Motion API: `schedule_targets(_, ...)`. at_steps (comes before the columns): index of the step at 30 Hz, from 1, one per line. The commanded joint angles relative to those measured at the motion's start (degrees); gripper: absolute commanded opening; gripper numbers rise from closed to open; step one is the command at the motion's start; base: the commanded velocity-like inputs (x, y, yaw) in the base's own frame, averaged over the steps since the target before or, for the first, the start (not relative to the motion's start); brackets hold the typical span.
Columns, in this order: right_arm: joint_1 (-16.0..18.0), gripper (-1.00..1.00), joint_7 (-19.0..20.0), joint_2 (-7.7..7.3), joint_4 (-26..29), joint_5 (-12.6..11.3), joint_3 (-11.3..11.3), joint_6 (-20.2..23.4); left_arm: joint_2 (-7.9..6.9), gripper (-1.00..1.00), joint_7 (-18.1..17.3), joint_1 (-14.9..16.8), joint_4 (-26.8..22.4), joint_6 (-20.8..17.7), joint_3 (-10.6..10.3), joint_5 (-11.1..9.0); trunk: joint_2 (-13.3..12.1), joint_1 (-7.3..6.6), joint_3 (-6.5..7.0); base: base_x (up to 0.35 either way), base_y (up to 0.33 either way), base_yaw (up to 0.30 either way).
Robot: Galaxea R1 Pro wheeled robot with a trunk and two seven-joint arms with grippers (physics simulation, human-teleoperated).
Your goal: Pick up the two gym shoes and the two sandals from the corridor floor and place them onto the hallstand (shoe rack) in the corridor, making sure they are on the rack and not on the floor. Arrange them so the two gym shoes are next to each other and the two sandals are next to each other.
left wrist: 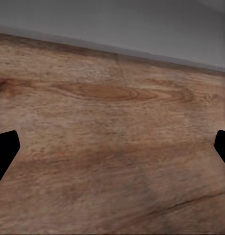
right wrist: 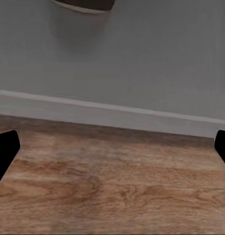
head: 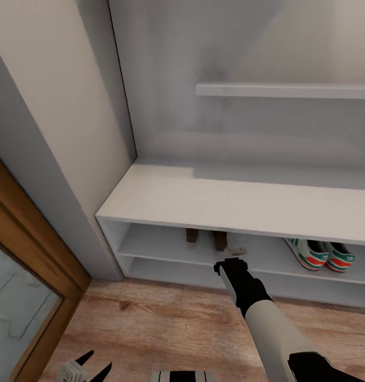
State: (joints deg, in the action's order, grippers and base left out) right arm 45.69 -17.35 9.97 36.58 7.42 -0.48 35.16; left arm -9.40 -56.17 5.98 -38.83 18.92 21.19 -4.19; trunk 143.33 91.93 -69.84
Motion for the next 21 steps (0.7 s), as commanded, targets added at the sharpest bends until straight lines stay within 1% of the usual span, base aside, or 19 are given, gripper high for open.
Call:
schedule_targets(1, 0.02, 1.00, 0.13, 0.03, 0.07, 0.57, -0.05, 0.44, 0.00, 1.00, -0.26, 0.05, 0.07, 0.23, 0.08, -0.11, 0.02, -0.05, -0.04, -0.330, 0.000, 0.000)
schedule_targets(21, 0.00, 1.00, 0.13, 0.03, 0.01, 0.57, -0.10, 0.44, 0.00, 1.00, -0.26, 0.06, 0.07, 0.24, 0.08, -0.11, 0.02, -0.05, -0.04, -0.334, 0.000, 0.000)
